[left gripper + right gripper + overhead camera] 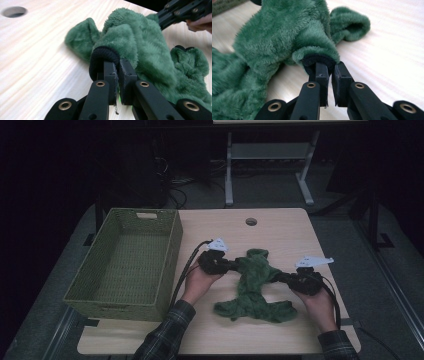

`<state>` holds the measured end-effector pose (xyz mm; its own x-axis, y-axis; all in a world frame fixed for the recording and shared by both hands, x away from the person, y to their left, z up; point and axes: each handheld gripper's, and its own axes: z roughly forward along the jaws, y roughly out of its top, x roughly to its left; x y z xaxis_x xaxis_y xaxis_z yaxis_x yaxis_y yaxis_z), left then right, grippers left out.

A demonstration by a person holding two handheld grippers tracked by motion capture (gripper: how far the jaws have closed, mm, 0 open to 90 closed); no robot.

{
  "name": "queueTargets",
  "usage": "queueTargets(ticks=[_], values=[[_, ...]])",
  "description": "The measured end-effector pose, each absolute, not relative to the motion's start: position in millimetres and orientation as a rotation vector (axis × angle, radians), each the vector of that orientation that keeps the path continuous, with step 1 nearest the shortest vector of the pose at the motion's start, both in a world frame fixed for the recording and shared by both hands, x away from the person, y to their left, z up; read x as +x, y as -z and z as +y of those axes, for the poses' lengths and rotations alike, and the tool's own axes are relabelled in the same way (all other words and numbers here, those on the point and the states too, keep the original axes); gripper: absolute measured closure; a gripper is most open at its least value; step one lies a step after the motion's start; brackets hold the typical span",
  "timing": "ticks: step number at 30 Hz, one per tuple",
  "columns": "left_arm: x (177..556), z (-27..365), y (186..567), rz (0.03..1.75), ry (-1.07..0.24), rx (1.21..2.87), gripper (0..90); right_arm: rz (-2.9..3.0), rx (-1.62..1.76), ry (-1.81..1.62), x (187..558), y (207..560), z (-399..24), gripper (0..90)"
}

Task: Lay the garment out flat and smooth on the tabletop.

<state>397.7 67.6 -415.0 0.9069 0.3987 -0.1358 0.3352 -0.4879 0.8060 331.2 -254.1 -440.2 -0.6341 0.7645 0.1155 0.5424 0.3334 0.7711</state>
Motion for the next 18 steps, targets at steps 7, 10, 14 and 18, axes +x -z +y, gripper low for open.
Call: queueTargets(ticks=[7, 10, 14, 18], values=[[389, 89, 406, 0.617, -0.144, 2.119, 86.1, 2.262, 1.129, -1.229, 331, 412, -259, 85.4], [386, 94, 410, 0.642, -0.155, 2.124, 86.2, 2.260, 1.117, -1.228, 332, 407, -261, 86.6], [383, 97, 422, 0.676, -0.123, 2.148, 86.3, 2.293, 1.159, -1.202, 340, 420, -262, 86.9], [384, 93, 439, 0.711, -0.083, 2.208, 86.4, 2.354, 1.226, -1.139, 349, 438, -260, 87.1]])
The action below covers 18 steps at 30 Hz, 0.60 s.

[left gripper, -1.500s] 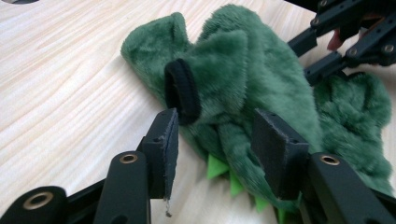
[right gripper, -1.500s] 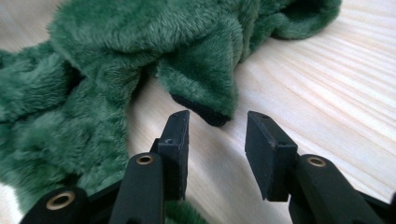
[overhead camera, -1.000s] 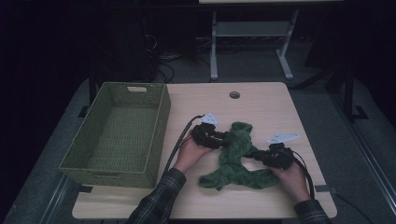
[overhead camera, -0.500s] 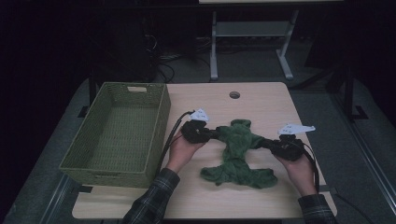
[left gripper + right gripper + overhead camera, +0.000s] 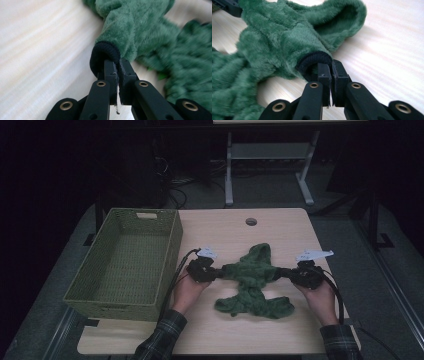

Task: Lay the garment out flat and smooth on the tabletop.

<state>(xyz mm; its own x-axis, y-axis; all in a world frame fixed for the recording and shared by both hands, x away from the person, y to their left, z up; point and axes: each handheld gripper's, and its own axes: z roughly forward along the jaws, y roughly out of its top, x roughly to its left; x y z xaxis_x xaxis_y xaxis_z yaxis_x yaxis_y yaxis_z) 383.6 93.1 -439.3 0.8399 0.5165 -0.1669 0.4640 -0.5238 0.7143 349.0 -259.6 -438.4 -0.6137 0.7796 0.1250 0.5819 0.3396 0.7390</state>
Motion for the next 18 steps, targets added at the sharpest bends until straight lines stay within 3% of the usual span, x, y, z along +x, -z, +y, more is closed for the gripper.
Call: queueTargets(ticks=[12, 15, 18], values=[[383, 94, 465, 0.762, -0.021, 2.265, 85.1, 2.448, 1.259, -1.057, 357, 464, -252, 86.8], [383, 94, 462, 0.781, -0.038, 2.271, 72.9, 2.434, 1.255, -1.066, 354, 463, -252, 82.7], [381, 97, 455, 0.784, -0.047, 2.232, 63.0, 2.395, 1.262, -1.105, 350, 455, -258, 71.9]])
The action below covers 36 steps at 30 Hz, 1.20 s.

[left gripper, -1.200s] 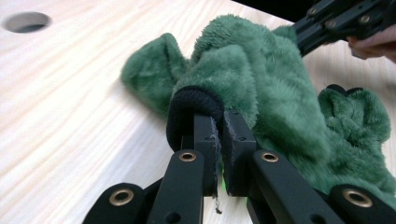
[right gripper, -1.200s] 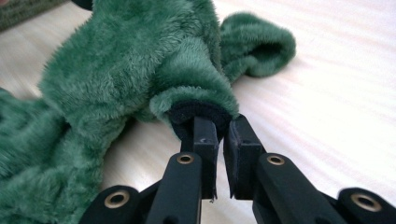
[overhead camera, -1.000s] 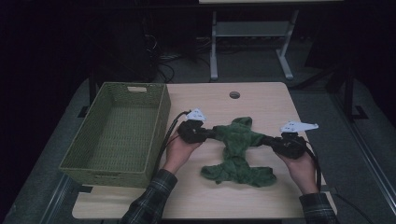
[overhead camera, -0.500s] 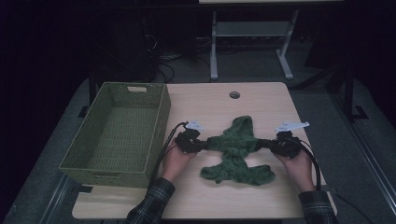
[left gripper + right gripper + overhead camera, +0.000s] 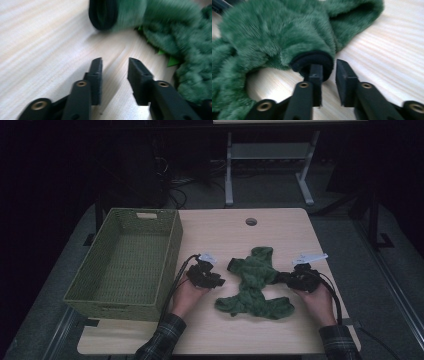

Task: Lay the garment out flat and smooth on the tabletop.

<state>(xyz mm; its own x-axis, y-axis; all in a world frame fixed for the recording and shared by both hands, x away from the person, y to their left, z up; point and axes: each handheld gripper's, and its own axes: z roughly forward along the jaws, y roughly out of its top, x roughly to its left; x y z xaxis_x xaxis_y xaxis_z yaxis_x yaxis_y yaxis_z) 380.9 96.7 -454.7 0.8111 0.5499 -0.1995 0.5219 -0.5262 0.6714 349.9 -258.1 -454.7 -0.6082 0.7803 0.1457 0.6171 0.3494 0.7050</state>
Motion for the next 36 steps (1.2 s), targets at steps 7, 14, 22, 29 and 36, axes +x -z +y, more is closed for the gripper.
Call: queueTargets(ticks=[7, 14, 22, 29, 36], values=[[384, 95, 432, 0.754, -0.085, 2.194, 55.1, 2.339, 1.229, -1.143, 342, 435, -269, 63.1], [405, 80, 410, 0.700, -0.120, 2.163, 51.5, 2.305, 1.223, -1.156, 349, 418, -272, 62.2], [434, 53, 396, 0.633, -0.128, 2.152, 52.2, 2.288, 1.219, -1.152, 369, 416, -267, 61.5], [462, 22, 399, 0.616, -0.106, 2.171, 52.5, 2.276, 1.248, -1.146, 390, 420, -259, 61.5], [475, -4, 414, 0.613, -0.057, 2.216, 52.0, 2.286, 1.309, -1.127, 404, 439, -252, 60.7]])
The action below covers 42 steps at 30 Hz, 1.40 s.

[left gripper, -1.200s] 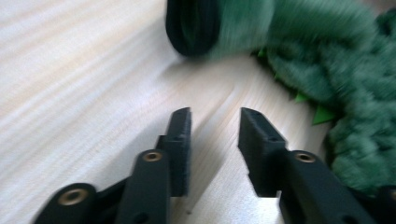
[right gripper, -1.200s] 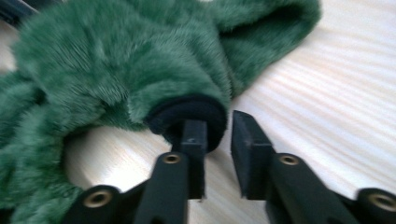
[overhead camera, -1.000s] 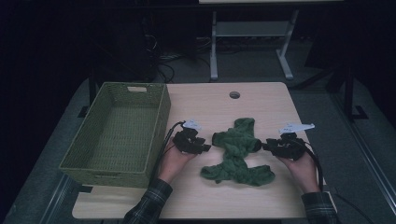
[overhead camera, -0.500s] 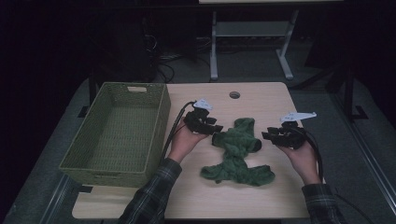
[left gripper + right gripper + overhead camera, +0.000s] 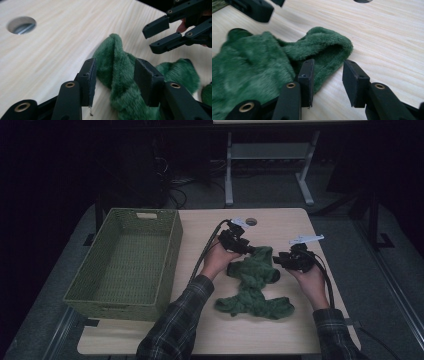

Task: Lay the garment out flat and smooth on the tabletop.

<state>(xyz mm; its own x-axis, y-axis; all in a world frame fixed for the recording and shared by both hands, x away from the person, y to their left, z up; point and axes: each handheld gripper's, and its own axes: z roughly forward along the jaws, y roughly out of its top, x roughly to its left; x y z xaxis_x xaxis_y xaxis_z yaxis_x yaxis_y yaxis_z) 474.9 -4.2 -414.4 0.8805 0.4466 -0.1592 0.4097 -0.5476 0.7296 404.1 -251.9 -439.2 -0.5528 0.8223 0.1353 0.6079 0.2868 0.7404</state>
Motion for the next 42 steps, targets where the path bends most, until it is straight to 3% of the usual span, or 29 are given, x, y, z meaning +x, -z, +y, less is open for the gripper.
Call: queueTargets(ticks=[16, 23, 28, 32, 42], values=[[473, -29, 448, 0.610, 0.004, 2.362, 49.4, 2.317, 1.335, -1.022, 419, 466, -230, 54.3], [471, -30, 455, 0.606, 0.007, 2.391, 58.3, 2.327, 1.330, -0.969, 419, 470, -228, 56.5], [469, -28, 454, 0.580, 0.011, 2.402, 77.1, 2.339, 1.293, -0.947, 417, 470, -223, 69.0], [467, -24, 450, 0.570, -0.001, 2.393, 81.2, 2.363, 1.298, -0.962, 416, 469, -222, 86.0], [463, 3, 428, 0.584, -0.059, 2.311, 81.9, 2.332, 1.296, -0.981, 416, 462, -227, 89.2]])
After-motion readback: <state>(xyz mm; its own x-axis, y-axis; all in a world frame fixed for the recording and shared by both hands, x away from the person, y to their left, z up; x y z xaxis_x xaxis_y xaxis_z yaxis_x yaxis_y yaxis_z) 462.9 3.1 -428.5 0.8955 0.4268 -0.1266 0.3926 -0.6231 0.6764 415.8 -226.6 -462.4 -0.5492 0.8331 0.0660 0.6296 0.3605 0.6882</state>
